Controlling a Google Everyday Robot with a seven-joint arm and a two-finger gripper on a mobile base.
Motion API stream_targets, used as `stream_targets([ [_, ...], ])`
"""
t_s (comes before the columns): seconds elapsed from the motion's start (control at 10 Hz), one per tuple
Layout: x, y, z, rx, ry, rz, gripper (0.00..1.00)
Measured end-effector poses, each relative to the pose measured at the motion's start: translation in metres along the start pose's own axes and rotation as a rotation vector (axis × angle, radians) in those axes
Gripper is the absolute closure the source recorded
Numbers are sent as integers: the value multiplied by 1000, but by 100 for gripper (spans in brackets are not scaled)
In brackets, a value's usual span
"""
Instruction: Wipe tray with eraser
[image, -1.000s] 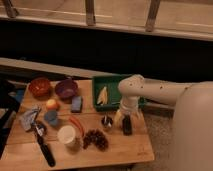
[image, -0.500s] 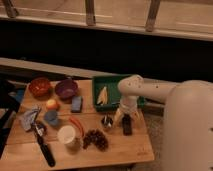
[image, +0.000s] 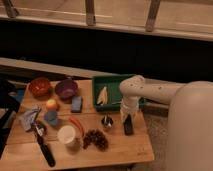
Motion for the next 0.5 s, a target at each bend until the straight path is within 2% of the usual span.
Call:
stream_targets([
  [0.1,2,-8,-7,1,-14,19,92],
  [0.2,4,-15,-12,5,-27,36,98],
  [0.4,-2,-36,-38,20,-78,87,100],
  [0.5,-9,-52,-61,36,-118,122,100],
])
